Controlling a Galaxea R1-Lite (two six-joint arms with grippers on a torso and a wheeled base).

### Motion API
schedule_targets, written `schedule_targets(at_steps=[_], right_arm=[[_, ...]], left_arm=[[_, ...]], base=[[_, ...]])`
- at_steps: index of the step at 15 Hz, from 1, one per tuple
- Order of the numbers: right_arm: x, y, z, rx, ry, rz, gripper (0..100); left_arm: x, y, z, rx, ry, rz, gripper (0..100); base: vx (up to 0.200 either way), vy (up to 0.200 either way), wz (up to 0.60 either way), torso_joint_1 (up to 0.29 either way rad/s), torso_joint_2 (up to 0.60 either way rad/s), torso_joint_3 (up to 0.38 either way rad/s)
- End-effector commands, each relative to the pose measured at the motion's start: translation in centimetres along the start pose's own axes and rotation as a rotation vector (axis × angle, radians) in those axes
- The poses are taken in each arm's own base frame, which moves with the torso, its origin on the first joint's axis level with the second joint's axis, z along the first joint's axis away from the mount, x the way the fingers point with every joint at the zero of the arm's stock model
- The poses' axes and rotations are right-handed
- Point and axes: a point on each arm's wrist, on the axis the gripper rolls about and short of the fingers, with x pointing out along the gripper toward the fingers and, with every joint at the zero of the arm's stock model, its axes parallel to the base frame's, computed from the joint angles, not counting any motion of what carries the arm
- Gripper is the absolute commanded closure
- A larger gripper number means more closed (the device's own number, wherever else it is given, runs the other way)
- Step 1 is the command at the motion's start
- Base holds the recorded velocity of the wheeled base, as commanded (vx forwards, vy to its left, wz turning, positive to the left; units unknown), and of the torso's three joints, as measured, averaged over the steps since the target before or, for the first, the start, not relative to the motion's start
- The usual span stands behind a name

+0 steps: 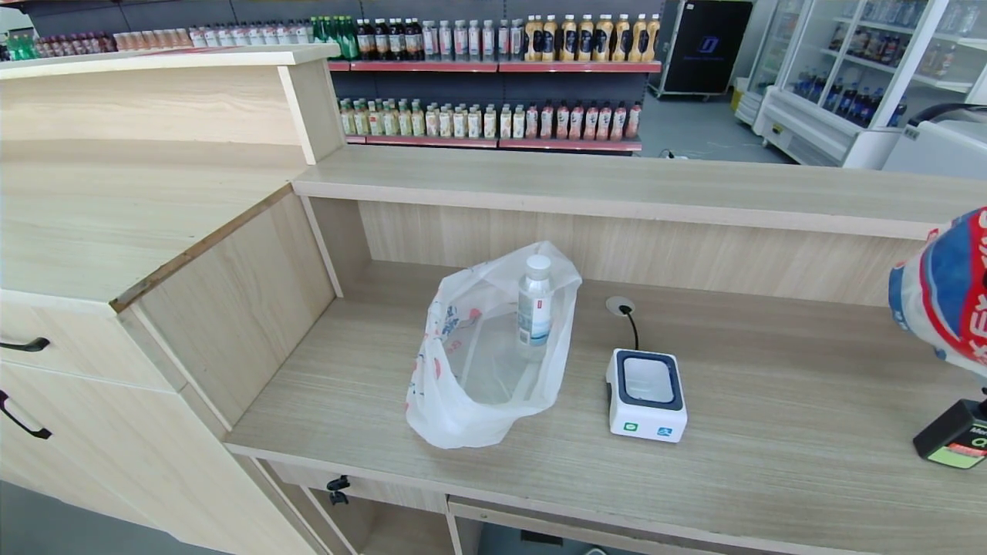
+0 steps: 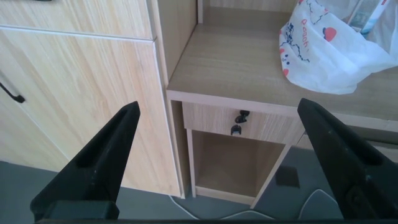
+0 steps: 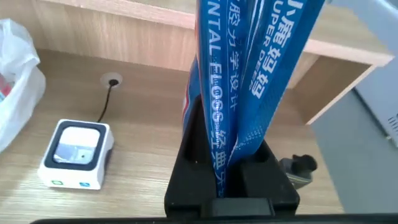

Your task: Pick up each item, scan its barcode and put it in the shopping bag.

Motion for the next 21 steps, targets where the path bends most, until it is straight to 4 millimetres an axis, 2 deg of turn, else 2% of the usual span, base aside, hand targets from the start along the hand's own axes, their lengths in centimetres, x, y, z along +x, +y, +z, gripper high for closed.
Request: schedule_targets(at_steps=[1,3,5,7,8,9,11,15,18,21], right_arm=[[1.8,1.3,-0.8,0.034,0.071,0.031,100],[2.2,2.3,-0.7,0.138,0.081,0.102,100],[1.8,3.6,0.3,0.241,0.071,0.218,100],[-0.8,5.1,2.3,0.600,0.083,0.584,100],[-1.9,4.8,3.0,0.717,0.108,0.750,100],[-2.2,4.8,2.9,0.764,0.171,0.839,100],[-1.8,5.2,2.4,0.828,0.257,0.820,100],[1.8,4.7,1.0,1.007,0.363,0.606,100],[4.7,2.6,0.3,1.090,0.385,0.495,100],[6.1,0.6,-0.4,1.164,0.433,0.493,100]], left_arm=[[0.0,0.0,0.0,0.000,-0.001,0.000,0],[0.0,0.0,0.0,0.000,-0.001,0.000,0],[0.0,0.0,0.0,0.000,-0.001,0.000,0],[0.0,0.0,0.0,0.000,-0.001,0.000,0],[0.0,0.0,0.0,0.000,-0.001,0.000,0],[0.0,0.0,0.0,0.000,-0.001,0.000,0],[0.0,0.0,0.0,0.000,-0.001,0.000,0],[0.0,0.0,0.0,0.000,-0.001,0.000,0],[0.0,0.0,0.0,0.000,-0.001,0.000,0],[0.0,0.0,0.0,0.000,-0.001,0.000,0]], base=[[0.000,0.000,0.00,0.000,0.00,0.000],[0.000,0.000,0.30,-0.001,0.00,0.004],[0.000,0.000,0.60,0.002,0.00,0.000],[0.000,0.000,0.30,0.001,0.00,0.004],[0.000,0.000,0.00,0.000,0.00,0.000],[0.000,0.000,0.00,0.000,0.00,0.000],[0.000,0.000,0.00,0.000,0.00,0.000],[0.000,0.000,0.00,0.000,0.00,0.000],[0.000,0.000,0.00,0.000,0.00,0.000],[0.000,0.000,0.00,0.000,0.00,0.000]])
